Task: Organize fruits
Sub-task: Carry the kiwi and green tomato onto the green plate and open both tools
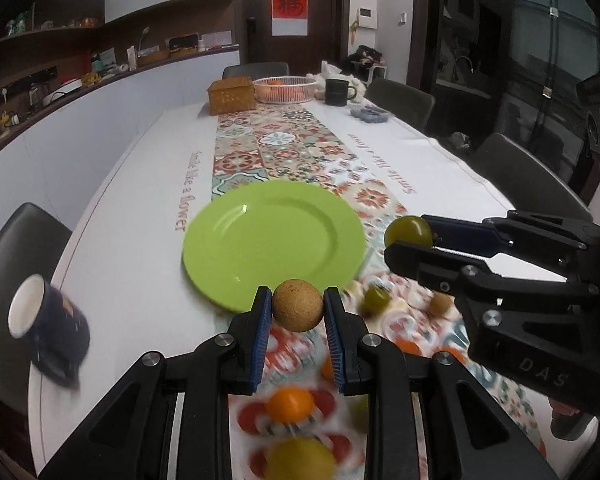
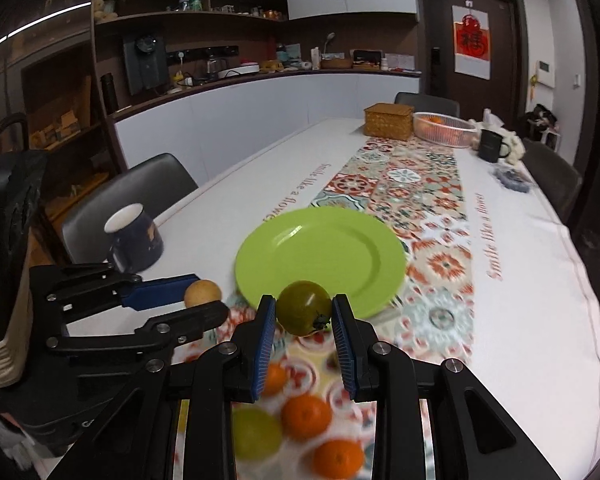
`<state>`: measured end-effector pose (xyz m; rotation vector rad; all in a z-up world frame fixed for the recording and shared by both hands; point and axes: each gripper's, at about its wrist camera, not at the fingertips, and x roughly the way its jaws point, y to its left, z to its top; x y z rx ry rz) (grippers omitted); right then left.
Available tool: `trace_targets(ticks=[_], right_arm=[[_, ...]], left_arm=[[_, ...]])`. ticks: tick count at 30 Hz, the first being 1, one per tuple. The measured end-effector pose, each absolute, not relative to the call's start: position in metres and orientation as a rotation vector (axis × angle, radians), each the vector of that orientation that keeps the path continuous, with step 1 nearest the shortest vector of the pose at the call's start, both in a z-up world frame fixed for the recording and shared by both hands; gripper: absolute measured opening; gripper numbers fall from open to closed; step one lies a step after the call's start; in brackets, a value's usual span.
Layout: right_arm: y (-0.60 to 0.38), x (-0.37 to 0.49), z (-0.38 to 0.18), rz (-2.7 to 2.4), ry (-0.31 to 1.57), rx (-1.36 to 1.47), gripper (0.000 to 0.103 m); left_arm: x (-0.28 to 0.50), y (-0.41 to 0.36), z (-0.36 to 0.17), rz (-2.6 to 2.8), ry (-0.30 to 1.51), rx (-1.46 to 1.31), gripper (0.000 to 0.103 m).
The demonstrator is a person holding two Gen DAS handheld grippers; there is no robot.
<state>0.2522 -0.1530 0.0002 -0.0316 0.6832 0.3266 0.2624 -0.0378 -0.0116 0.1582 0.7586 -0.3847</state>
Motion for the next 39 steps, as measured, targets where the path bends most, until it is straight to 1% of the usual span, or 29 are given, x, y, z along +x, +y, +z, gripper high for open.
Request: trace_targets(ticks=[4,10,15,20,21,22,23,24,29,32,34,37,39], right_arm=[[-0.149,0.287,-0.011,0.327,0.732,-0.032,0.030],[-0.142,0.327,-0.035,0.320,0.813,-0.080,0.030],[-0.145,0.347,-0.057,0.332,0.889,-0.048,0.030],[-0.144,0.353,-0.067,0.328,0.902,-0.055,0.030],[-0.145,0.353,-0.067,0.318,0.895,-0.056,0.031],[-0.145,0.353,-0.066,0.312,0.891,-0.056,0.034],[-0.147,0.351,-0.065,0.304,0.882,-0.051,0.042],[-0.149,0.348,-0.063,0.289,0.873,-0.046,0.044],[-0.155,0.329,-0.049,0.255,0.825,-0.068,0.044],[-0.155,0.309,-0.036,0.249,0.783,-0.082,0.044],[-0.156,0.295,-0.028,0.246,0.758,-0.083,0.044],[-0.158,0.275,-0.017,0.241,0.726,-0.076,0.044],[-0.158,0.260,-0.010,0.244,0.706,-0.073,0.044]], left_arm=[[0.294,-0.036,-0.020,-0.379,0.785,0.174,0.027],[0.333,-0.032,-0.051,-0.370,0.883,0.160,0.027],[0.347,-0.031,-0.070,-0.377,0.947,0.133,0.027],[0.351,-0.031,-0.076,-0.371,0.965,0.134,0.027],[0.352,-0.031,-0.078,-0.363,0.970,0.135,0.028],[0.352,-0.030,-0.078,-0.354,0.973,0.140,0.031],[0.352,-0.030,-0.078,-0.345,0.974,0.150,0.040],[0.352,-0.030,-0.078,-0.335,0.970,0.158,0.044],[0.331,-0.022,-0.063,-0.294,0.914,0.157,0.046],[0.314,-0.019,-0.050,-0.261,0.873,0.161,0.054],[0.302,-0.017,-0.040,-0.243,0.855,0.155,0.055],[0.281,-0.016,-0.026,-0.227,0.815,0.156,0.059],[0.267,-0.015,-0.018,-0.222,0.788,0.159,0.064]])
